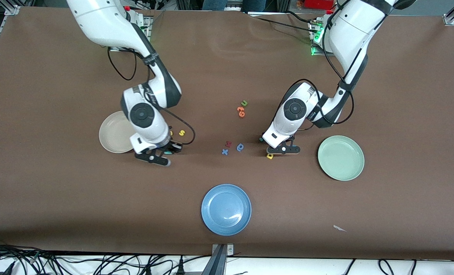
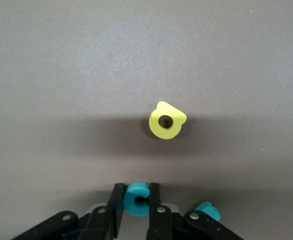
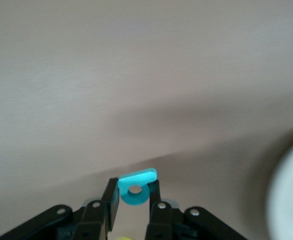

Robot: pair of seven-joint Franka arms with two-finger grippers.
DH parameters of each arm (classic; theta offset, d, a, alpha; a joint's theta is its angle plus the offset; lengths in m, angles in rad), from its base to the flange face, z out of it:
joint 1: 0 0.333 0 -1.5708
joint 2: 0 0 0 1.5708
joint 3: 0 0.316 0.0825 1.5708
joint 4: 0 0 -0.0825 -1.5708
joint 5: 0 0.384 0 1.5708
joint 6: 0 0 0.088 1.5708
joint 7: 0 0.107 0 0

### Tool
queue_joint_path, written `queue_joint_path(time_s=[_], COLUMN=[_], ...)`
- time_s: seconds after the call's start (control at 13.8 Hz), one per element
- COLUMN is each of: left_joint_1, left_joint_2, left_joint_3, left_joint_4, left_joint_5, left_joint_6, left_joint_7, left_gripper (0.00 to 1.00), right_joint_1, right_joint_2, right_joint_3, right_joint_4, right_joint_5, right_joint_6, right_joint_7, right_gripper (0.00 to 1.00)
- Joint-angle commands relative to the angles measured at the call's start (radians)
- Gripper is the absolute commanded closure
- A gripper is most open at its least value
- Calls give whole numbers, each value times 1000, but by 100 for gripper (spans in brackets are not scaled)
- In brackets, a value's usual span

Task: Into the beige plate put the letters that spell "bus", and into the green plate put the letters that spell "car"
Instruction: 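Release the d over the cream plate and the c over the green plate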

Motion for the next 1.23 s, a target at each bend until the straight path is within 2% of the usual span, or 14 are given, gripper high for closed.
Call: queue_joint_path(time_s=[0.0, 0.14, 0.36, 0.43, 0.51, 0.58, 0.8, 0.87, 0.94, 1.01, 1.16], left_joint_1=[38, 93, 176, 210, 245, 273, 371, 394, 403, 402, 388], left_joint_2=[-12, -30, -56, -62, -64, -69, -59, -56, -55, -55, -55], left_joint_3=[0, -5, -5, -3, -2, 3, 7, 6, 6, 4, -3], left_joint_4=[40, 61, 89, 95, 101, 101, 100, 101, 101, 103, 130], left_joint_5=[42, 40, 40, 42, 42, 43, 65, 109, 129, 131, 81], left_joint_6=[-51, -120, -201, -223, -234, -234, -234, -234, -234, -232, -232], left_joint_7=[45, 136, 290, 347, 409, 471, 678, 715, 734, 731, 644], left_gripper=[88, 88, 90, 91, 91, 91, 88, 74, 22, 0, 0], right_joint_1=[-47, -91, -159, -167, -171, -176, -176, -175, -172, -165, -149], right_joint_2=[-102, -161, -170, -169, -161, -156, -176, -179, -179, -176, -167], right_joint_3=[-32, -47, -53, -53, -53, -53, -47, -35, -7, 20, 51], right_joint_4=[-124, -236, -300, -304, -307, -307, -287, -273, -256, -241, -232], right_joint_5=[5, 5, 7, 7, 7, 8, 7, 16, 40, 72, 83], right_joint_6=[-53, -47, -45, -47, -50, -53, -73, -85, -87, -80, -51], right_joint_7=[-137, -212, -317, -320, -318, -318, -311, -294, -253, -178, -3], right_gripper=[92, 92, 92, 88, 54, 1, 0, 0, 1, 5, 13])
